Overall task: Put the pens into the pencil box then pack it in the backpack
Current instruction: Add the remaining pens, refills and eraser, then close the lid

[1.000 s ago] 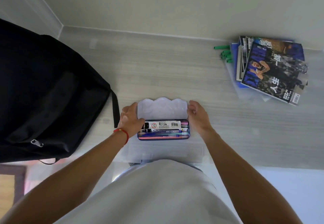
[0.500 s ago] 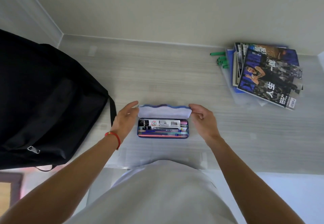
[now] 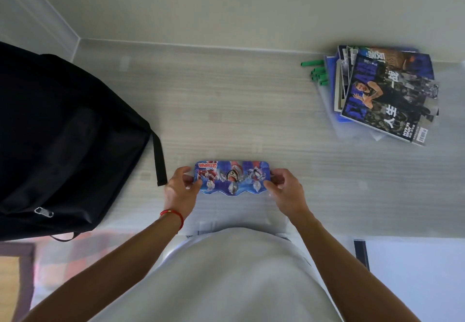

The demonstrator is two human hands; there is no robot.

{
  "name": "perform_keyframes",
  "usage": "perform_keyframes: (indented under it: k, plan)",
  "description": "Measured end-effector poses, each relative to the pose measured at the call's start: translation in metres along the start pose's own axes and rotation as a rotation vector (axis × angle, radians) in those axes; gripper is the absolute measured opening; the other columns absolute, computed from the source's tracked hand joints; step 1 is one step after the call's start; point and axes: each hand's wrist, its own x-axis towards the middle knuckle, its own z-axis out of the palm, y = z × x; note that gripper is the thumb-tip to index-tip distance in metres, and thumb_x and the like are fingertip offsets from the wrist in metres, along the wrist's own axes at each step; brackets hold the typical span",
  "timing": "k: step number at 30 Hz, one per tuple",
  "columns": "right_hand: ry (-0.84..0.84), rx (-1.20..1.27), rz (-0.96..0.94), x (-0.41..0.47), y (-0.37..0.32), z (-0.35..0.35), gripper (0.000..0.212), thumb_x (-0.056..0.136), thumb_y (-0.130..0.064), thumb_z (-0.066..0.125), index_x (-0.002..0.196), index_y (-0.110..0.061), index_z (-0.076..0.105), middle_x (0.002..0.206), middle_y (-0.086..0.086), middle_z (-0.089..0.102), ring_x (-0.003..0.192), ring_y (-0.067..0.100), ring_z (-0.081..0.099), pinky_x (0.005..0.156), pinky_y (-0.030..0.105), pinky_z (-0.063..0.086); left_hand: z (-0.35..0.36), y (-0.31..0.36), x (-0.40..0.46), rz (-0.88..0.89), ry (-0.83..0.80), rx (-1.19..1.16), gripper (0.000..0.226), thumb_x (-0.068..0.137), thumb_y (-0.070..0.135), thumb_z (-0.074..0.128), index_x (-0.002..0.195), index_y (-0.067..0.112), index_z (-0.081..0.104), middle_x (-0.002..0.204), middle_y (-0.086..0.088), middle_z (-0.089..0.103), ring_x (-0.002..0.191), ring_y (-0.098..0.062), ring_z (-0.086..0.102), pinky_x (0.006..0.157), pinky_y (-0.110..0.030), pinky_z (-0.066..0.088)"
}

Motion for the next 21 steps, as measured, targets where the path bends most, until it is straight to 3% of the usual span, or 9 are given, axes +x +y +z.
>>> perform_keyframes:
  k: [3,6,8,14,18,21]
  plan:
    - [-0.039,0.008,0.065,0.003,0.002,-0.004,0.021,0.087,-0.023,0.077,0.105,-0.015,0.071,0.089,-0.006,0.076,0.081,0.014,0.074,0.076,0.038,0.065,0.002,-0.009,0.001,-0.109,-0.009,-0.056,0.015,0.086,0.024,0.073,0.098,0.017,0.068,0.086,-0.001,0.076,0.07,-0.015,0.074,0.066,-0.031,0.061]
    - [-0.057,-0.049,0.094,0.007,0.003,-0.006,0.007,0.084,-0.023,0.077,0.087,-0.017,0.075,0.071,-0.001,0.078,0.065,0.015,0.076,0.076,0.04,0.065,0.001,-0.014,0.004,-0.177,0.007,-0.114,0.012,0.082,0.022,0.077,0.09,0.016,0.071,0.081,-0.003,0.077,0.061,-0.011,0.074,0.059,-0.026,0.06]
    - [-0.086,-0.047,0.127,0.01,0.003,-0.008,0.008,0.085,-0.021,0.076,0.081,-0.014,0.075,0.065,0.002,0.077,0.061,0.017,0.076,0.076,0.041,0.065,0.002,-0.015,0.007,-0.199,0.004,-0.147,0.012,0.08,0.019,0.08,0.088,0.013,0.073,0.077,-0.002,0.077,0.061,-0.012,0.074,0.061,-0.028,0.061]
    - [-0.141,-0.078,0.12,0.014,0.001,-0.011,0.016,0.088,-0.017,0.075,0.076,-0.007,0.073,0.064,0.004,0.077,0.056,0.018,0.076,0.07,0.035,0.065,-0.002,-0.018,0.02,-0.445,-0.051,-0.364,0.025,0.069,0.009,0.087,0.091,0.007,0.074,0.09,-0.012,0.076,0.074,-0.027,0.076,0.078,-0.041,0.062]
    - [-0.122,-0.116,0.086,0.011,0.0,-0.01,0.015,0.089,-0.018,0.074,0.077,-0.01,0.072,0.065,0.003,0.077,0.055,0.015,0.075,0.07,0.033,0.065,-0.003,-0.019,0.02,-0.437,-0.048,-0.35,0.019,0.067,0.013,0.089,0.08,0.013,0.075,0.082,-0.009,0.078,0.07,-0.026,0.076,0.077,-0.04,0.061]
    - [-0.119,-0.102,0.109,0.009,-0.002,-0.007,0.015,0.092,-0.018,0.072,0.082,-0.007,0.071,0.067,0.005,0.077,0.057,0.015,0.076,0.073,0.038,0.066,-0.003,-0.015,0.022,-0.483,-0.066,-0.36,0.02,0.069,0.012,0.087,0.084,0.008,0.074,0.085,-0.013,0.077,0.071,-0.028,0.076,0.077,-0.037,0.061]
